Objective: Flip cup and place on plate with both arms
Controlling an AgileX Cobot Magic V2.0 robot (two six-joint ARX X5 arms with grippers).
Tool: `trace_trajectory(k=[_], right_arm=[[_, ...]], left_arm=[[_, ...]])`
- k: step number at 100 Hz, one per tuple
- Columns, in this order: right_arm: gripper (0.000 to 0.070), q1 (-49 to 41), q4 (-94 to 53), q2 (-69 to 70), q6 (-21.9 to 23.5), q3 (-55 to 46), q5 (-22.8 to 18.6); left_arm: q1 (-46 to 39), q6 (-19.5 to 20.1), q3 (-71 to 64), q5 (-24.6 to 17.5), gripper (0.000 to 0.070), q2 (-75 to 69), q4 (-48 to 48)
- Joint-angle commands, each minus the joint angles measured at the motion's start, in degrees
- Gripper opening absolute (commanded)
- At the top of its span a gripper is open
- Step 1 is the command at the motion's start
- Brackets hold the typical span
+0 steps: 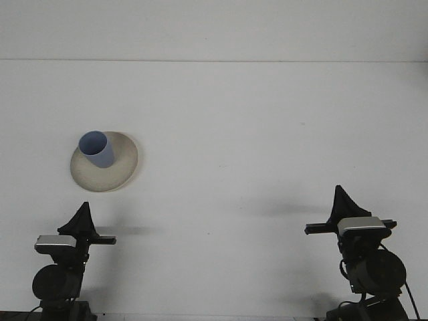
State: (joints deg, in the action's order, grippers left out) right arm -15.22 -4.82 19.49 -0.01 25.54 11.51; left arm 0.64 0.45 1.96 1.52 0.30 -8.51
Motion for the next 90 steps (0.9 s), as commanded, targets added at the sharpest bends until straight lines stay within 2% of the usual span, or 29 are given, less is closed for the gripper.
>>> trace_trajectory(k=[1,15,26,34,52,90], right_arm=[[0.0,3.0,0.5,-1.9,-7.1,-1.6,-2.0],[0.0,11.4,0.6,-8.3,-13.4,-8.6,-8.6],[0.0,16.3,0.7,-14.5,-17.5,-15.0,-11.8],[0.0,18.4,1.2,-18.3,-19.3,-19.2,-12.0],[0.0,20.0,3.0,-19.4,-19.5,-24.9,-12.0],[0.0,19.9,5.6,-19.4,-19.3,-24.8,-12.0]], left_arm=[[0.1,-0.5,-1.2,0.0,0.0013,0.0,-0.6],[0.1,-0.5,-1.2,0.0,0.0013,0.0,-0.6],[0.1,-0.5,-1.2,0.0,0.0013,0.0,-0.6],[0.1,-0.5,-1.2,0.0,0.0013,0.0,-0.6],[0.1,-0.5,-1.2,0.0,0.0013,0.0,-0.6],[0.1,-0.5,-1.1,0.0,0.0013,-0.1,-0.6]])
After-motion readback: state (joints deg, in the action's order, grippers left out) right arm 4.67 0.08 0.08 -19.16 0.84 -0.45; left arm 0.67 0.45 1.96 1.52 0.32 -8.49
